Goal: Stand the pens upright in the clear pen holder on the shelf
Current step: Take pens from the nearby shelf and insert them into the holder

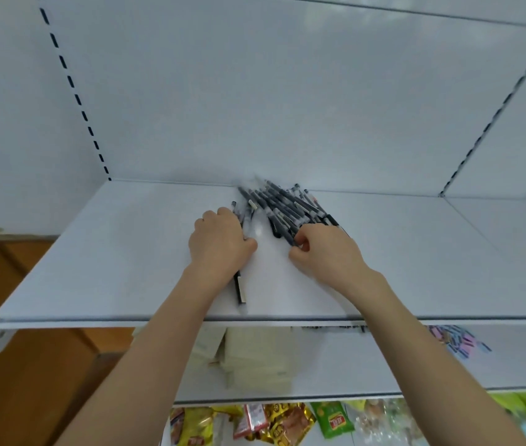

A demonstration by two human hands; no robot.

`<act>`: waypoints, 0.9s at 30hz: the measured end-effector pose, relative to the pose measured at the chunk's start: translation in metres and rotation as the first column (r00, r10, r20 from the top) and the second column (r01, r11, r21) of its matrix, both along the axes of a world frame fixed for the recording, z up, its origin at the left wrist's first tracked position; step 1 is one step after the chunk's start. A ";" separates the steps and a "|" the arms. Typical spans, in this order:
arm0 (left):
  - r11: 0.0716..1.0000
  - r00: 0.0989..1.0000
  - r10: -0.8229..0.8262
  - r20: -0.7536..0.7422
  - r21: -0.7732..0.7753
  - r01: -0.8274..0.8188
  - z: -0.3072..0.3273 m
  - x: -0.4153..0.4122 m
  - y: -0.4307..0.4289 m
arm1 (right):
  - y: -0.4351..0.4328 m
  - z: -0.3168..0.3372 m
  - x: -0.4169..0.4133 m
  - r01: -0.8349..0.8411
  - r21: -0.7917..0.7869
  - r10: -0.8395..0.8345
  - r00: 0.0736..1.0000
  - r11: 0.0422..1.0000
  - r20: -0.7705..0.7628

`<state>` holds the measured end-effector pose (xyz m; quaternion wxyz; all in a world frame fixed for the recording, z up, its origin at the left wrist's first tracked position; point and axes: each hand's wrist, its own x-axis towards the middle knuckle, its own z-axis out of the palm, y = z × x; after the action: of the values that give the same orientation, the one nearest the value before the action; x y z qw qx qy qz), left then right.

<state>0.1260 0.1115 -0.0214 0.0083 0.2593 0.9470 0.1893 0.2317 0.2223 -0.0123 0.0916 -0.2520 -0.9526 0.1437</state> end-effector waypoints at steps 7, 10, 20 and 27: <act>0.999 0.999 -0.043 -0.013 -0.009 0.043 0.003 -0.007 0.003 | -0.001 -0.001 0.001 0.025 -0.100 -0.033 0.996 0.995 -0.085; 0.997 0.997 -0.082 -0.018 -0.018 0.081 0.004 -0.009 0.006 | 0.000 -0.001 0.001 0.027 -0.118 -0.041 0.992 0.993 -0.120; 0.984 0.975 -0.128 0.181 0.146 0.102 0.013 -0.020 -0.002 | 0.004 -0.005 0.000 0.054 -0.181 -0.085 0.981 0.982 -0.172; 0.781 0.837 -0.269 0.476 0.616 -0.099 0.011 -0.028 -0.016 | 0.005 0.000 -0.006 0.018 -0.321 -0.125 0.941 0.947 -0.315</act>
<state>0.0982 0.0957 -0.0102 0.1978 0.2280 0.7766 0.5530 0.2258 0.2270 -0.0124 0.2142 -0.2705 -0.8787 0.3299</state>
